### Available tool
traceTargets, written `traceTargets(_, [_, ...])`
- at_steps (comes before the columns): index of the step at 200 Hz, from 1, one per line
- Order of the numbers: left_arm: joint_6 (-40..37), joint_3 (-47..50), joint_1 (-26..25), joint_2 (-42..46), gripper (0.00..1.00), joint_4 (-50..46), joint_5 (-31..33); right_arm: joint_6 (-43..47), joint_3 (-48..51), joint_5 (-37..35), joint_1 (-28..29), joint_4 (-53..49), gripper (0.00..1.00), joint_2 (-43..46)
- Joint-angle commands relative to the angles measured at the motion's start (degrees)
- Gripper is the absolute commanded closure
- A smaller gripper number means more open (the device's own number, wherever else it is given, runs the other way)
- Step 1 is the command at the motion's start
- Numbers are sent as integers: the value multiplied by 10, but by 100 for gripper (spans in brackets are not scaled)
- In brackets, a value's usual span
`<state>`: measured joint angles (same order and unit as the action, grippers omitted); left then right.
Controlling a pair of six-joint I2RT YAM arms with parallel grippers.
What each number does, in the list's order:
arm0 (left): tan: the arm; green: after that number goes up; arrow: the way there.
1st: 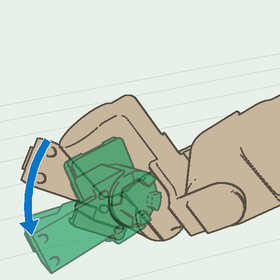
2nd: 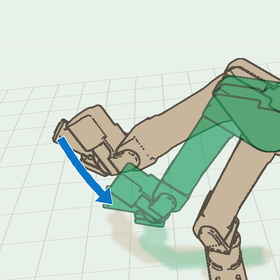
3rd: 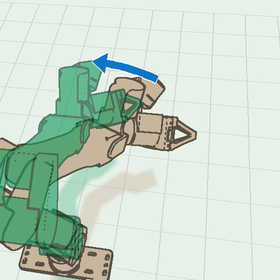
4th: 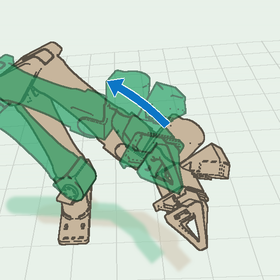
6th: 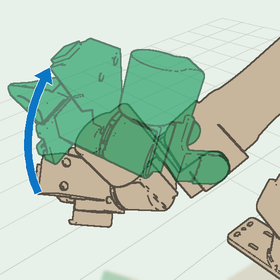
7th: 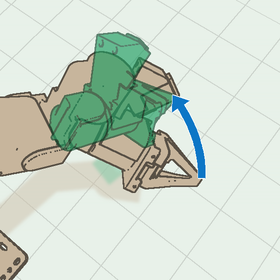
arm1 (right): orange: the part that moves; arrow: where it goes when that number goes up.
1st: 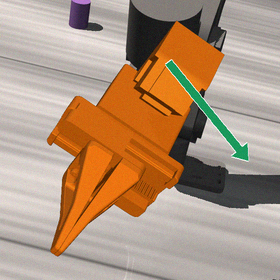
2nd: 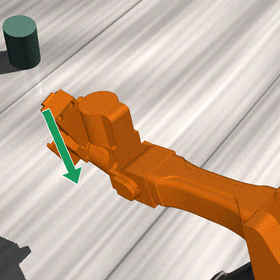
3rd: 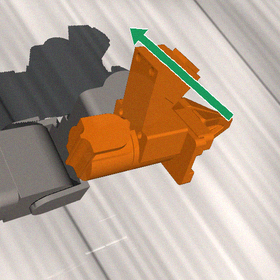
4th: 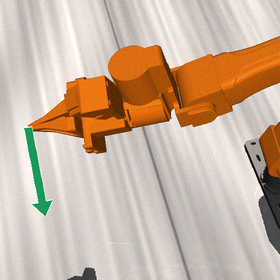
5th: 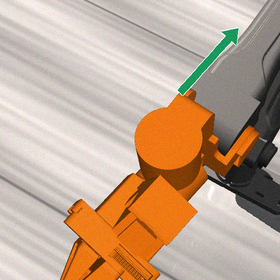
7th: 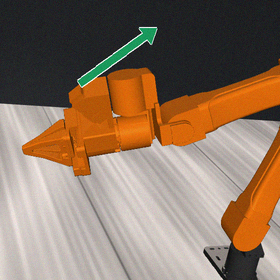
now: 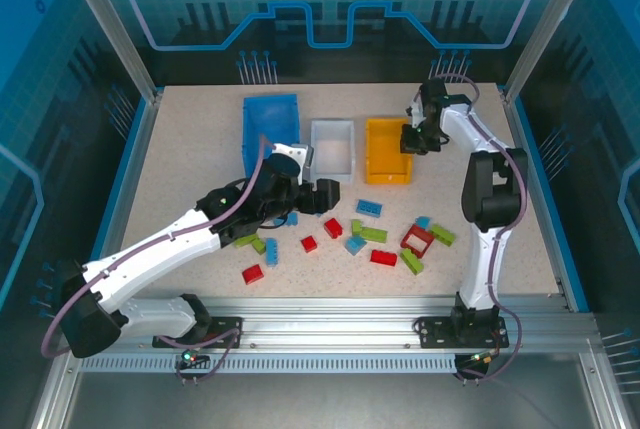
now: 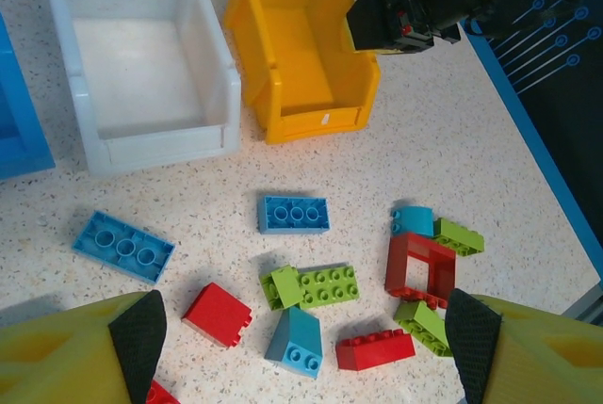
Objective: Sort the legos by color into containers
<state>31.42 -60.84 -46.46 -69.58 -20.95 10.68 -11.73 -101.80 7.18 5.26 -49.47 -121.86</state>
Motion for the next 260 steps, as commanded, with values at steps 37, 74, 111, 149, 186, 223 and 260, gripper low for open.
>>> traceTargets(37, [4,15,-10,-8,21,-22,-13,-7,-24,8,15,-17,79,-21])
traceTargets(74, [8,16,-10,-1,23,-48,0,-17,-17,-13,16,-11,59,21])
traceTargets(111, [13,10,-13,-2,26,-58,-6,-44,13,-54,17,5,48,103])
traceTargets(149, [19,-9,-21,-17,29,-94,18,-79,98,-90,38,32,47,235])
traceTargets(186, [108,10,19,23,31,-226,126,-128,241,-87,116,80,45,399])
traceTargets(223, [125,88,156,83,29,-253,89,-160,386,-98,291,171,40,538])
traceTargets(260, [135,172,290,113,17,-212,88,-207,450,-125,407,217,38,595])
